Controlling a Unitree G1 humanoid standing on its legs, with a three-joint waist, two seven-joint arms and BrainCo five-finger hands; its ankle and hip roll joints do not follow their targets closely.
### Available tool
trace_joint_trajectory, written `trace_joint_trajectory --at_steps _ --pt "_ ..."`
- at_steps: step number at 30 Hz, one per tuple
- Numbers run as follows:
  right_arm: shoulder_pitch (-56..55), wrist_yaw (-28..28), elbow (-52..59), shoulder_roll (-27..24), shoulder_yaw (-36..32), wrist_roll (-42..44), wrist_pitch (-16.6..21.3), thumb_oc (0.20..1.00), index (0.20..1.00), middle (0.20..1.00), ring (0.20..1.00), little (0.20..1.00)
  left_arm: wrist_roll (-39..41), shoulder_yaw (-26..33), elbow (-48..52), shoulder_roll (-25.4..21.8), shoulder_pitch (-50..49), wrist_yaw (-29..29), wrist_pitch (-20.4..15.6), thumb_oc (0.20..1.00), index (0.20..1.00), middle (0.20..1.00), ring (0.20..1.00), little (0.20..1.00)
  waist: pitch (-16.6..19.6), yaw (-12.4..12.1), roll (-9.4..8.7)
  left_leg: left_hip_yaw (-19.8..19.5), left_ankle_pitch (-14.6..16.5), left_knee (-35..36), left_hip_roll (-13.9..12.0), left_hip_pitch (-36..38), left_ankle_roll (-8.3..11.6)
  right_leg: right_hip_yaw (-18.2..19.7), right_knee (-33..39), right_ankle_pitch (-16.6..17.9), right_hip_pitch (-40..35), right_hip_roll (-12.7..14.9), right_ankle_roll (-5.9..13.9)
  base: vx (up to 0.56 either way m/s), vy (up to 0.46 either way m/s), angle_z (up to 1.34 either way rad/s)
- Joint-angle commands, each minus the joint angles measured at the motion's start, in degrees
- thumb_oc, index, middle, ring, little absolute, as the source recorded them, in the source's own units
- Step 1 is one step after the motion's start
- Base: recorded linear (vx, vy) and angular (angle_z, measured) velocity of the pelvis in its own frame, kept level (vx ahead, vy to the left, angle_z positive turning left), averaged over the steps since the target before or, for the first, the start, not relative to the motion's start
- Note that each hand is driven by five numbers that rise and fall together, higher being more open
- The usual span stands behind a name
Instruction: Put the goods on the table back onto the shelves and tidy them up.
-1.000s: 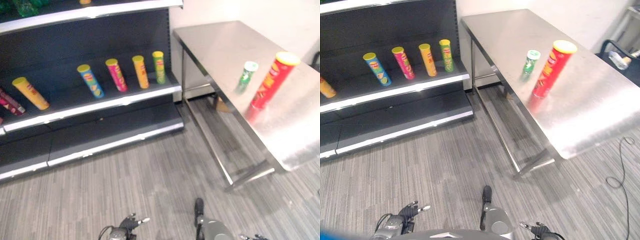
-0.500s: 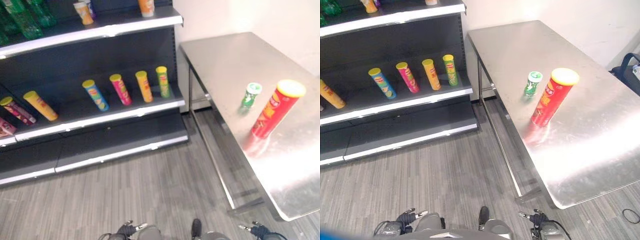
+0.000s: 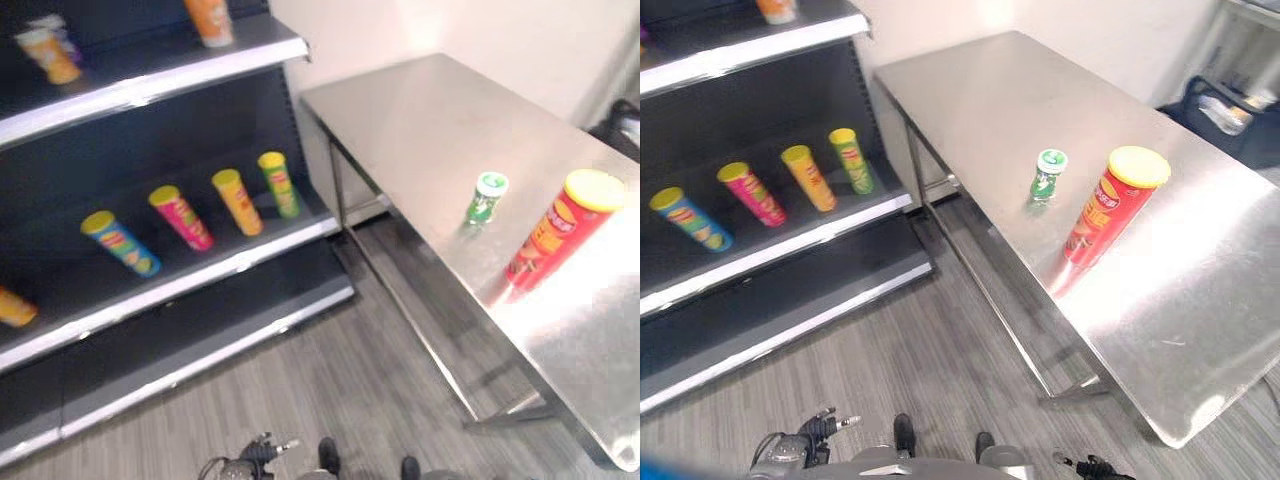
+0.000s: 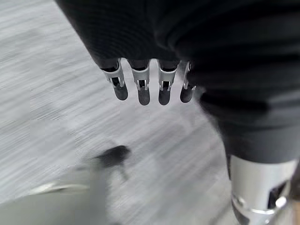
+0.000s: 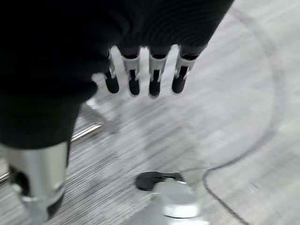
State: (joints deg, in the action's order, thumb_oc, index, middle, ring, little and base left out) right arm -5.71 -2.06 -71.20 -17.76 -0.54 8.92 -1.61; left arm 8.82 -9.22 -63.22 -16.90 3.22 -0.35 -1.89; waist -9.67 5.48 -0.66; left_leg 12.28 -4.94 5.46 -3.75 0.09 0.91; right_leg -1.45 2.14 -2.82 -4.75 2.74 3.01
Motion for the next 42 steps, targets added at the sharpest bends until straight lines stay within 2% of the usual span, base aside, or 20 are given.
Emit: trace_joint_trajectory --at_steps 1,2,3,4,5,6,7,9,10,13,15,16,17,18,21,22,25,33,34,42 --pt "-1.12 -1.71 -6.78 -5.43 -6.87 3.99 -0.56 1.0 1.0 1.0 1.0 1.0 1.98 1.75 -0.76 -3.23 1.67 0.48 -1.74 1.0 1.0 1.0 1.0 1.0 0.65 0.21 -1.8 2.71 3.99 -0.72 -0.31 0.0 2.13 -1.97 -4.23 -0.48 1.45 7.06 7.68 0.08 0.166 -0.46" --pt "-1.1 -1.7 -6.79 -5.44 -6.89 3.99 -0.56 1.0 1.0 1.0 1.0 1.0 1.99 1.74 -0.77 -3.22 1.7 0.48 -1.74 1.0 1.0 1.0 1.0 1.0 0.76 0.1 -1.73 2.8 3.88 -0.67 -0.39 -0.15 2.15 -1.87 -4.19 -0.34 1.66 6.97 7.64 0.09 0.214 -0.48" --pt "-2.18 -2.33 -8.69 -8.21 -12.07 6.99 -0.68 1.0 1.0 1.0 1.0 1.0 2.56 2.64 -1.04 -3.51 1.84 0.5 -1.81 1.0 1.0 1.0 1.0 1.0 0.5 0.74 -2.07 3.74 4.91 -0.86 0.15 0.57 1.52 -2.18 -6.57 0.13 2.82 7.98 8.56 0.03 0.099 -0.33" --pt "-2.15 -2.32 -8.7 -8.23 -12.09 7.0 -0.68 1.0 1.0 1.0 1.0 1.0 2.56 2.64 -1.05 -3.49 1.88 0.5 -1.81 1.0 1.0 1.0 1.0 1.0 0.63 0.63 -1.99 3.85 4.76 -0.8 0.06 0.38 1.54 -2.06 -6.51 0.3 3.07 7.88 8.51 0.05 0.158 -0.38" --pt "-3.02 -3.01 -9.1 -10.62 -16.09 9.16 -0.71 1.0 1.0 1.0 1.0 1.0 2.41 3.21 -1.66 -3.66 1.96 0.46 -1.74 1.0 1.0 1.0 1.0 1.0 0.66 1.14 -2.19 4.41 5.3 -0.74 0.38 0.79 1.18 -2.11 -8.27 0.61 3.91 8.25 8.78 0.02 0.057 -0.31" --pt "-3.03 -3.01 -9.1 -10.62 -16.1 9.16 -0.71 1.0 1.0 1.0 1.0 1.0 2.41 3.21 -1.66 -3.65 1.96 0.46 -1.75 1.0 1.0 1.0 1.0 1.0 0.71 1.1 -2.17 4.45 5.29 -0.74 0.36 0.73 1.19 -2.06 -8.28 0.63 3.99 8.23 8.77 0.1 0.216 -0.43" --pt "-5.48 -5.73 -7.09 -16.79 -26.86 15.54 0.75 1.0 1.0 1.0 1.0 1.0 1.3 3.67 -2.06 -3.93 1.81 0.41 -1.62 1.0 1.0 1.0 1.0 1.0 0.27 2.81 -2.42 5.25 6.89 -0.46 0.98 2.43 0.44 -2.32 -14.38 1.13 6.29 8.85 9.2 0.07 0.155 -0.38" --pt "-6.07 -6.86 -6.52 -17.91 -28.96 16.56 1.24 1.0 1.0 1.0 1.0 1.0 1.03 3.56 -2.05 -3.73 1.88 0.59 -1.59 1.0 1.0 1.0 1.0 1.0 0.18 3.1 -2.35 5.39 7.38 -0.46 1.07 2.87 0.42 -2.45 -15.63 1.45 7.13 9.04 9.24 0.05 0.106 -0.22" --pt "-6.09 -6.87 -6.46 -17.92 -29.04 16.55 1.22 1.0 1.0 1.0 1.0 1.0 1.03 3.53 -2.05 -3.68 1.94 0.61 -1.59 1.0 1.0 1.0 1.0 1.0 0.3 2.94 -2.22 5.52 7.16 -0.46 0.94 2.61 0.43 -2.35 -15.51 1.75 7.41 8.89 9.14 0.06 0.059 -0.14" --pt "-7.78 -14.46 2.99 -25.31 -42.75 22.89 6.42 1.0 1.0 1.0 1.0 1.0 0.48 3.07 -1.47 -2.83 2.31 1.38 -1.84 1.0 1.0 1.0 1.0 1.0 0.03 4.78 -1.61 5.1 8.5 -0.46 0.98 3.57 0.86 -3.69 -12.21 2.54 9.52 8.51 8.67 0.07 0.034 -0.14" --pt "-7.36 -16.19 5.97 -26.41 -44.29 23.37 7.67 1.0 1.0 1.0 1.0 1.0 0.49 2.74 -0.88 -2.6 2.17 1.59 -1.95 1.0 1.0 1.0 1.0 1.0 -0.01 4.9 -1.4 4.81 8.72 -0.46 0.97 3.61 0.93 -3.82 -10.63 3.34 10.29 8.38 8.81 0.07 -0.029 -0.01" --pt "-6.31 -16.57 19.1 -29.67 -45.4 22.79 11.07 1.0 1.0 1.0 1.0 1.0 0.84 2.83 -0.23 -2.41 1.95 1.85 -2.16 1.0 1.0 1.0 1.0 1.0 -0.68 5.71 -1.76 3.69 9.34 -0.46 1.02 4.86 1.37 -1.94 -6.98 4.06 11.57 7.61 9.41 0.05 -0.044 0.09" --pt "-6.38 -16.72 19.52 -29.43 -45.5 22.64 10.88 1.0 1.0 1.0 1.0 1.0 0.82 2.87 -0.19 -2.44 1.95 1.85 -2.16 1.0 1.0 1.0 1.0 1.0 -0.7 5.7 -1.86 3.74 9.02 -0.46 1.04 4.71 1.38 -1.91 -6.8 4.42 11.65 7.62 9.33 0.11 -0.119 0.11" --pt "-5.25 -16.37 30.47 -33.5 -43.88 15.87 11.38 1.0 1.0 1.0 1.0 1.0 0.33 4.28 -0.42 -2.59 0.95 1.2 -2.37 1.0 1.0 1.0 1.0 1.0 0.12 5.33 -2.91 3.98 9.07 -0.46 1.02 5.39 1.86 -0.84 -2.95 5.61 9.71 7.48 9.22 0.07 -0.124 0.25" --pt "-2.27 -12.42 43.57 -38.76 -40.0 9.49 12.2 1.0 1.0 1.0 1.0 1.0 -0.41 4.96 0.5 -2.16 -1.75 -0.12 -2.28 1.0 1.0 1.0 1.0 1.0 2.35 2.9 -3.53 3.63 8.29 -0.46 -0.1 5.45 2.93 -3.36 0.73 5.08 5.3 7.1 8.62 0.1 -0.186 0.21" --pt "-1.18 -9.58 52.5 -40.35 -37.35 6.58 12.29 1.0 1.0 1.0 1.0 1.0 -0.33 5.31 1.75 -2.1 -2.99 -0.72 -2.34 1.0 1.0 1.0 1.0 1.0 2.87 1.98 -3.71 2.93 7.79 -0.46 -0.77 5.3 3.51 -4.45 0.94 4.35 4.0 6.74 8.1 0.06 -0.112 0.15" --pt "-0.04 -7.26 56.69 -40.71 -36.2 7.17 13.02 1.0 1.0 1.0 1.0 1.0 -0.4 5.25 2.32 -1.93 -4.1 -1.13 -2.43 1.0 1.0 1.0 1.0 1.0 3.33 1.26 -3.66 2.22 7.42 -0.46 -1.29 5.16 3.93 -5.7 1.17 3.69 3.04 6.49 7.69 0.04 -0.085 0.37" --pt "5.42 1.36 61.77 -44.8 -25.74 9.33 12.46 1.0 1.0 1.0 1.0 1.0 -0.51 5.39 0.84 -1.24 -7.3 -2.02 -2.11 1.0 1.0 1.0 1.0 1.0 3.6 -1.67 -3.8 -0.02 5.88 -0.46 -2.58 4.85 5.36 -9.8 1.01 1.65 0.15 5.7 6.13 0.03 -0.068 0.42" --pt "5.81 2.91 63.0 -44.78 -25.41 12.21 12.88 1.0 1.0 1.0 1.0 1.0 -0.45 5.46 0.41 -0.95 -7.91 -2.11 -2.15 1.0 1.0 1.0 1.0 1.0 3.65 -2.16 -3.81 -0.3 5.75 -0.46 -2.75 4.86 5.48 -10.32 1.06 1.42 -0.21 5.67 5.97 0.03 -0.057 0.12" --pt "6.09 8.15 64.73 -45.98 -22.07 15.78 11.99 1.0 1.0 1.0 1.0 1.0 -0.65 5.04 0.1 -0.1 -8.75 -2.58 -2.32 1.0 1.0 1.0 1.0 1.0 3.8 -3.15 -4.06 -0.81 5.24 -0.46 -3.21 4.75 5.9 -12.14 0.84 0.89 -0.98 5.43 5.65 0.01 -0.02 0.0"
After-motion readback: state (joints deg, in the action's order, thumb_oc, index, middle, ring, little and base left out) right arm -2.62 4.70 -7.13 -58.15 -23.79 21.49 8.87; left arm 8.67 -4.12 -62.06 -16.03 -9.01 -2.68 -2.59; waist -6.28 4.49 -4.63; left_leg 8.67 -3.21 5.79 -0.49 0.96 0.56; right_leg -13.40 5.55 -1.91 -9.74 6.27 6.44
